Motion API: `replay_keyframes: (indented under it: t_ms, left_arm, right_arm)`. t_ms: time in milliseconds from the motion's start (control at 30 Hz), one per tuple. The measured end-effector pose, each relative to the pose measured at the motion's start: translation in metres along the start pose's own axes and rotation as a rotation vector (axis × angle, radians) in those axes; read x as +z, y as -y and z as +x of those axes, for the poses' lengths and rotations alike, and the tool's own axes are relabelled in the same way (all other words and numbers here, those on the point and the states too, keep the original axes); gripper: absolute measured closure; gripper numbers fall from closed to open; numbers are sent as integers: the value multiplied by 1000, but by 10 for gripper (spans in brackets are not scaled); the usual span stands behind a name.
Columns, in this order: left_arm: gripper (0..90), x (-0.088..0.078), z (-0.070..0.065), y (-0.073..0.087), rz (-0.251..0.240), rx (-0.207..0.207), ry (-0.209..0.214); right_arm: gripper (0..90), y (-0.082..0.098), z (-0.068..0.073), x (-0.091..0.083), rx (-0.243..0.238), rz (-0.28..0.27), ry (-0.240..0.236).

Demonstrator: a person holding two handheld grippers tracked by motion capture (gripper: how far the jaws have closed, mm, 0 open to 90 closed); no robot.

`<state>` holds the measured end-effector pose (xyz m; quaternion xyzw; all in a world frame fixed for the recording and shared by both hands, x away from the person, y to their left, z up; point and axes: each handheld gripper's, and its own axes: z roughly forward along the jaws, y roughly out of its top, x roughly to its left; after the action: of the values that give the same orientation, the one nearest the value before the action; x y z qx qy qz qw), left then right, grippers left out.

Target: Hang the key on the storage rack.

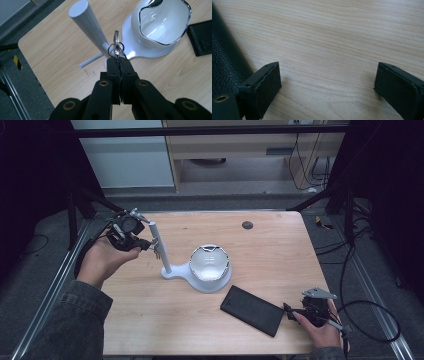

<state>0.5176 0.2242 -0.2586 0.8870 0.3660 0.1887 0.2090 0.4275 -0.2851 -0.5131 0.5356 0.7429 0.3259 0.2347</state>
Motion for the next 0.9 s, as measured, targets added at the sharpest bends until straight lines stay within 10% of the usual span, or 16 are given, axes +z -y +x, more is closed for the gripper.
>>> replay_keyframes:
  t_ms: [567, 900]
  left_arm:
    - [565, -21, -15, 16, -153, 9, -54]
    - [306, -32, -45, 31, -231, 63, -78]
  right_arm:
    - [70, 0, 0, 0, -2, 1, 0]
    - [78, 0, -1, -1, 4, 1, -7]
